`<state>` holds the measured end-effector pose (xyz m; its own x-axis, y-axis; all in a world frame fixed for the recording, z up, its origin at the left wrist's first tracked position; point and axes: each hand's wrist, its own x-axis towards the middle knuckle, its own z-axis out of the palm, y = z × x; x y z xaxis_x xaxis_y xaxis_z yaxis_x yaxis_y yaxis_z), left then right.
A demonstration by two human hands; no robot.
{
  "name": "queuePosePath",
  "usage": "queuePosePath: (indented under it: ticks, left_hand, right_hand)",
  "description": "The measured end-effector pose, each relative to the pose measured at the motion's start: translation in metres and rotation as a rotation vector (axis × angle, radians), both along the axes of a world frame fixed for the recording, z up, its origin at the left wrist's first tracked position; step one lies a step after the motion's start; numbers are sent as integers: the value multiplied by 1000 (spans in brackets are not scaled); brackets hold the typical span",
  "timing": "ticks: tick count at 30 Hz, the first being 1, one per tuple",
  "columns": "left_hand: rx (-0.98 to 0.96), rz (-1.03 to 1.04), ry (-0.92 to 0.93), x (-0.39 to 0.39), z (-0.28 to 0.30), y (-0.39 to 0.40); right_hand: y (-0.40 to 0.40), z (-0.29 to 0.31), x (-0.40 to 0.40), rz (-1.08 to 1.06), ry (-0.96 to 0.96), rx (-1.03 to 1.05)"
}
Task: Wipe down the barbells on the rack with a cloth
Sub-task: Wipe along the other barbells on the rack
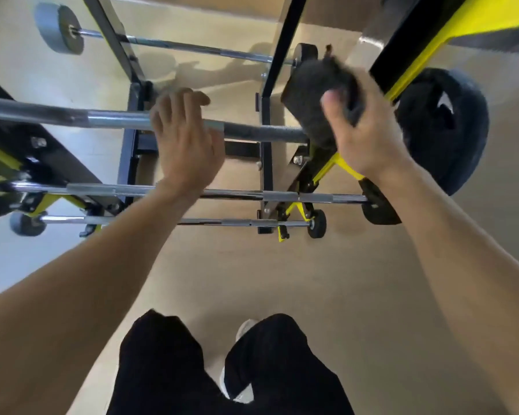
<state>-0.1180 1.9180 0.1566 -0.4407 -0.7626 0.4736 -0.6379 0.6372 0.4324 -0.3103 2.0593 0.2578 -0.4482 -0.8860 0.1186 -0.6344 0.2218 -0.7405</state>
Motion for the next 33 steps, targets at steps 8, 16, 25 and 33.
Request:
queuePosePath:
  ticks: [8, 16, 25, 33]
  left_hand:
    - [148, -289, -916, 12, 34, -75]
    - [403, -295, -875, 6, 36, -92]
    - [462, -216, -899, 2, 35, -91]
    - [502, -190, -911, -3, 46, -88]
  right_hand:
    - [-62, -55, 2, 298, 750, 847]
    - [-142, -65, 65, 369, 418, 749]
    - [-96, -60, 4, 292, 424, 845]
    - [-91, -51, -18, 237, 400, 1005]
